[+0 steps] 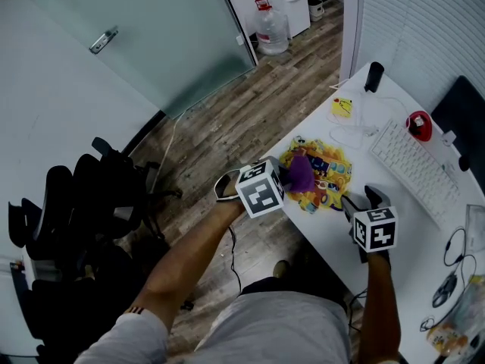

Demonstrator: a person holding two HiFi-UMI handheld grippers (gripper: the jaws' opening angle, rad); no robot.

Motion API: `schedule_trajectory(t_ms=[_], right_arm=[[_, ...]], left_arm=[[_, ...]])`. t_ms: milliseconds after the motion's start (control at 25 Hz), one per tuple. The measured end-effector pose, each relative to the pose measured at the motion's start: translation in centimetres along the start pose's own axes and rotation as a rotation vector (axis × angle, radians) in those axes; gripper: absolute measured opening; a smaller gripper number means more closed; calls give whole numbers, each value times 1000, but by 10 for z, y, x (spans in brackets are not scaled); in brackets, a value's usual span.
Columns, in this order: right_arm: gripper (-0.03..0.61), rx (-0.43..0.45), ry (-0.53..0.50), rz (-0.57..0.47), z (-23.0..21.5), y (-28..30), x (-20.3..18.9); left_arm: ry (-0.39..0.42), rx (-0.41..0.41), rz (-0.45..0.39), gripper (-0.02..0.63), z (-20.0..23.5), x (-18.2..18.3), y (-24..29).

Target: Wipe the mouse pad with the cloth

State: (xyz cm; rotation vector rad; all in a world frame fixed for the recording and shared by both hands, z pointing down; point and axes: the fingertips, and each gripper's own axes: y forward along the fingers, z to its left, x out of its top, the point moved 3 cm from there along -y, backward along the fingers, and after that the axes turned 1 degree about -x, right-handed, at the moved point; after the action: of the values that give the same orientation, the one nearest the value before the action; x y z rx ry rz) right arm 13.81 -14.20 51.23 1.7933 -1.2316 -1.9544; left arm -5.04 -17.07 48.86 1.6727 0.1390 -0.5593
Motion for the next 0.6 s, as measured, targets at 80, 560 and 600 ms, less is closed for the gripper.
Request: schedule_trajectory(t_ms=[80,560,600], right_arm=[[258,-16,25,-18,-8,-8,2],[258,-93,148,-54,-43,-18,12],[258,-93,144,-49,-43,-14,16]], left_arm=[[50,-32,-5,83,-19,19,7],[233,-183,28,83,-94,82,52],[236,-187,31,83,-96,84,54]])
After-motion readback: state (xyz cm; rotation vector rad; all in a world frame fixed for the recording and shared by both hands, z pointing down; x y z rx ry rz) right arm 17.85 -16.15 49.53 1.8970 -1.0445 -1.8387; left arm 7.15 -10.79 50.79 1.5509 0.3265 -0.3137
